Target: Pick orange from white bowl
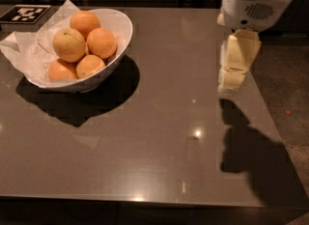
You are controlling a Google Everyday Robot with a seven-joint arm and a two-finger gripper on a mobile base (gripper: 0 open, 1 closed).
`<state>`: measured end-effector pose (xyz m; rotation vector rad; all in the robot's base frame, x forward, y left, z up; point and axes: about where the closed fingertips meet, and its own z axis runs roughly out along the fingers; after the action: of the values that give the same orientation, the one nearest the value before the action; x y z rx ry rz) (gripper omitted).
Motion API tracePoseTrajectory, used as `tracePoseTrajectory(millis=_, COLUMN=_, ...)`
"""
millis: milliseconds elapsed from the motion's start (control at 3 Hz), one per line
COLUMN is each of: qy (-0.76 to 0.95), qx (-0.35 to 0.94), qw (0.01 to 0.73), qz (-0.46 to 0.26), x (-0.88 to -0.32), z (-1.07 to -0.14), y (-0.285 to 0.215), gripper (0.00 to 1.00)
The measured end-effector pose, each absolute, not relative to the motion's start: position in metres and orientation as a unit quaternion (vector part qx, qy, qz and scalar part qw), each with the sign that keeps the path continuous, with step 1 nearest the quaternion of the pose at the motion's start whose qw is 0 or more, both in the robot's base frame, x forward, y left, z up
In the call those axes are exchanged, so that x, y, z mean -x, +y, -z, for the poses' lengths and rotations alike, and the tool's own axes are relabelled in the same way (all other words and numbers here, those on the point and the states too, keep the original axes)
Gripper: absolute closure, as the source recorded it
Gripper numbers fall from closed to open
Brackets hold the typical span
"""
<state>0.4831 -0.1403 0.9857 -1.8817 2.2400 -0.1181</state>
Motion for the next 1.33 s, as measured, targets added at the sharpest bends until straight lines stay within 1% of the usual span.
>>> tracePoseTrajectory(millis=333, qy=0.757, qx=0.64, qw=0.123, qz=0.045, x=-0.489, z=-0.99, y=-0.135, gripper=0.0)
tracePoseTrajectory(millis=667, qy=0.732, qx=0.664, qw=0.141, qz=0.053, x=-0.491, z=-0.997, y=-0.114, gripper=0.0)
tracePoseTrajectory(millis=1333, qy=0.64, qx=0.753, qw=0.141, qz=0.059, x=-0.51, z=-1.017, y=-0.012, gripper=0.0)
